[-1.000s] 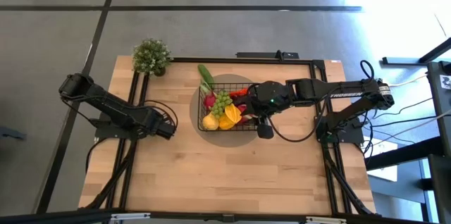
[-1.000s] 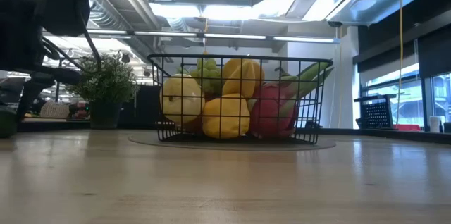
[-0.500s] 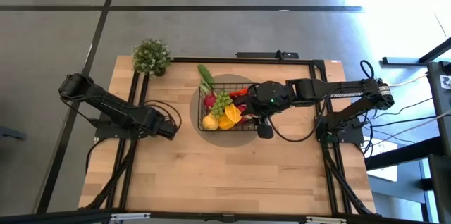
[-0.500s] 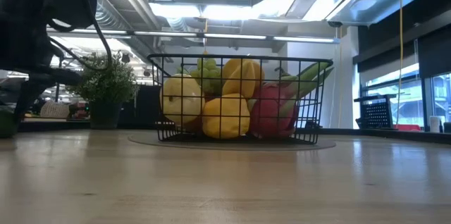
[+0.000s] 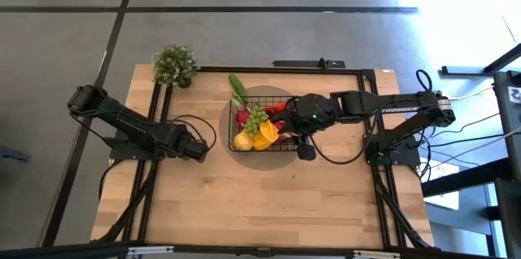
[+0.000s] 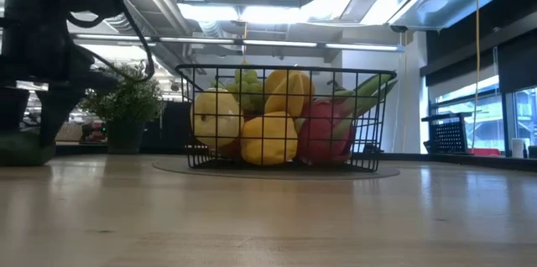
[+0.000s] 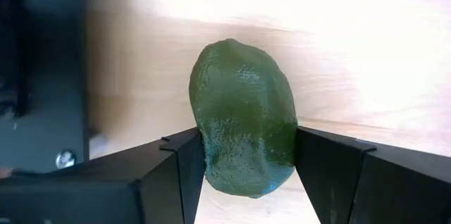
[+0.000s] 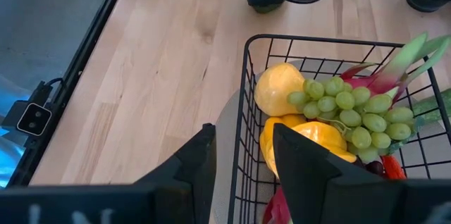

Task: Build produce basket
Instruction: Put the green lime into the black wire basket

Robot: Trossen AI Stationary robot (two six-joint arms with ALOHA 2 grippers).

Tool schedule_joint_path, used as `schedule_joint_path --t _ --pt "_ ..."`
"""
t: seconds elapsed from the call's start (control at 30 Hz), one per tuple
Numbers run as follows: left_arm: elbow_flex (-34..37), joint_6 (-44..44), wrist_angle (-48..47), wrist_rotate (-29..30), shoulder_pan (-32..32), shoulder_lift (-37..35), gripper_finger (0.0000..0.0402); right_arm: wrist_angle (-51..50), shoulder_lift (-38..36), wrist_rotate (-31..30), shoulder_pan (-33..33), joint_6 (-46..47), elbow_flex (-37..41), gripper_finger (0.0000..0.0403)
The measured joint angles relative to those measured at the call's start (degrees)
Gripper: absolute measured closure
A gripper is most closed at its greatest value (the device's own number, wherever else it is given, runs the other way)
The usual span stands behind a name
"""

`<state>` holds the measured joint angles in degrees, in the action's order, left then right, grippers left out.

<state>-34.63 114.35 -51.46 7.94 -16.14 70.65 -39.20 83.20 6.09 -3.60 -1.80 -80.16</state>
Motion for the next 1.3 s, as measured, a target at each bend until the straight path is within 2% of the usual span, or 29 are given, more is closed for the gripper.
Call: schedule_joint_path --t 0.57,0.77,1.0,1.3 --pt "-1.1 -17.3 5.2 5.3 0.0 0.1 0.0231 0.0 0.0 0.0 0.0 0.0 0.0 0.0272" --pt "-6.8 -28.0 4.9 7.6 0.0 0.1 0.0231 0.0 0.0 0.0 0.0 0.0 0.0 0.0272" --pt "-14.6 -40.6 4.3 7.7 -1.0 0.1 0.0232 0.0 0.0 0.0 0.0 0.0 0.0 0.0272" --pt "-24.8 -56.5 -1.4 7.7 -5.7 0.1 0.0232 0.0 0.0 0.0 0.0 0.1 0.0 0.0272"
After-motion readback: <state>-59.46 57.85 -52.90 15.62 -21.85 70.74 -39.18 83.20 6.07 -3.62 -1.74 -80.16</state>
